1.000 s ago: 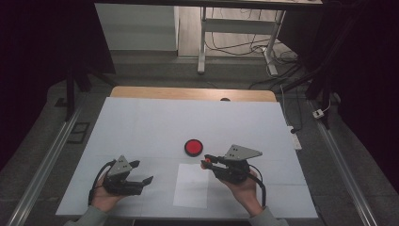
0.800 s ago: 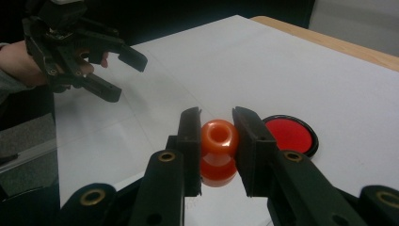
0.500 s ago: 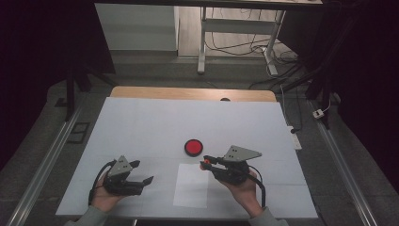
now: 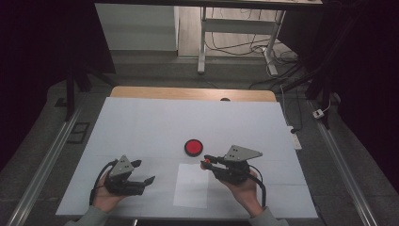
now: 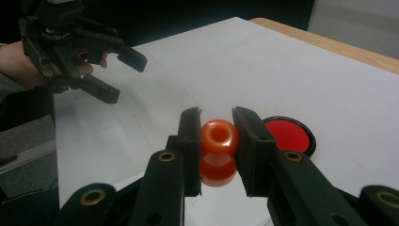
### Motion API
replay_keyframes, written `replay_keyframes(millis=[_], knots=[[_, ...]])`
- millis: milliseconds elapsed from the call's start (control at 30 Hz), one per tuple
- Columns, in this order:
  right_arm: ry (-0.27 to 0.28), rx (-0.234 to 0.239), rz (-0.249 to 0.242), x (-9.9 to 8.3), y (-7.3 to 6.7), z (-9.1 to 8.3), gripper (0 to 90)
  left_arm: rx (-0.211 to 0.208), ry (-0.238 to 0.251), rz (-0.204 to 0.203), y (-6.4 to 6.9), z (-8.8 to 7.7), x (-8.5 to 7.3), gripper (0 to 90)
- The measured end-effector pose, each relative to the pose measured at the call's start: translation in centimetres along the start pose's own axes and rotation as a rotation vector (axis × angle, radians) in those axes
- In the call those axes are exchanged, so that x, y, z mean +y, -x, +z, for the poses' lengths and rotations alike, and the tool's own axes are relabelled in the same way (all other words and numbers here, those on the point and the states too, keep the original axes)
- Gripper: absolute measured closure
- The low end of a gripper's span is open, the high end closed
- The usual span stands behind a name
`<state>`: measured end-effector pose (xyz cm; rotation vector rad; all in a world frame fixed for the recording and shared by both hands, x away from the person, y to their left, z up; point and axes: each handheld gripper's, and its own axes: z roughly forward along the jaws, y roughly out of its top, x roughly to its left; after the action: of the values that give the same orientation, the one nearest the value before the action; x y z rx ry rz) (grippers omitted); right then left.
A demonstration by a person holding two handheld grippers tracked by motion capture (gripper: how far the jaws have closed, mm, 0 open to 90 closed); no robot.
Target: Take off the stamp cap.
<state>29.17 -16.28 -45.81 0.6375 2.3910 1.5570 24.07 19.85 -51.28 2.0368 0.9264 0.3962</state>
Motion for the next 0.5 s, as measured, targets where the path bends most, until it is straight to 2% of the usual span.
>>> replay_keyframes(millis=[500], knots=[[0.009, -0.008, -0.001, 0.12, 0.13, -0.06, 71.9, -0.014, 0.006, 0.036, 0.86, 0.34, 1.02, 20.7]])
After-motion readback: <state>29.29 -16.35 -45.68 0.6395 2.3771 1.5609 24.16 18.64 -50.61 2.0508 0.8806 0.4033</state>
